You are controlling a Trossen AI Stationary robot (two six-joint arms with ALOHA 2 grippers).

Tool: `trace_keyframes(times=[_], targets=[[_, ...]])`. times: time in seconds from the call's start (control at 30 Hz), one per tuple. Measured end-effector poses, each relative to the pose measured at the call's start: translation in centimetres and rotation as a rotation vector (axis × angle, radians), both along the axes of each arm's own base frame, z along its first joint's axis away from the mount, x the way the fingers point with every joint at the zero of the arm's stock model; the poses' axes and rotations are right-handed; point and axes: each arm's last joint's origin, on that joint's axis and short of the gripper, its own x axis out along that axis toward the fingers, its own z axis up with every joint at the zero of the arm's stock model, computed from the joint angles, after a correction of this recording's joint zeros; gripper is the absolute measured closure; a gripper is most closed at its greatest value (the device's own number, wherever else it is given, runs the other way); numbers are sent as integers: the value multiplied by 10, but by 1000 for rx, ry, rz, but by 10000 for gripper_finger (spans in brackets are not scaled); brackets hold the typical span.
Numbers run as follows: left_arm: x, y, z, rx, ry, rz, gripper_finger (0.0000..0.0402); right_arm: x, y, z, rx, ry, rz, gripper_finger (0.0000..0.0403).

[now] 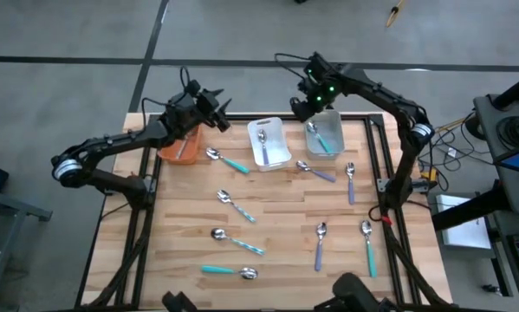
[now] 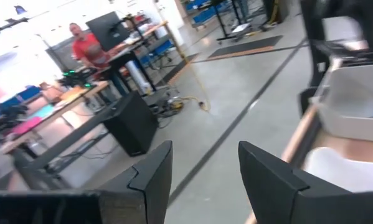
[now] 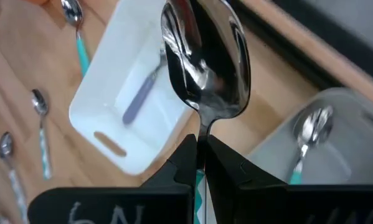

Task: Sort silverware by color (type)
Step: Put the blue patterned spoon into the orange bin

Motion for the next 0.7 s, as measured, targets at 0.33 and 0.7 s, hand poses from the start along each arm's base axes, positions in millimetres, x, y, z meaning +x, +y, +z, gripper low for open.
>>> trace_keyframes(times=[0.33, 0.7], targets=[[-19, 23, 2, 5, 0, 72, 237, -4, 2, -14, 78, 25, -14, 390], [-22, 26, 0, -48, -37, -46, 237, 44, 6, -17, -220, -255, 110, 390]])
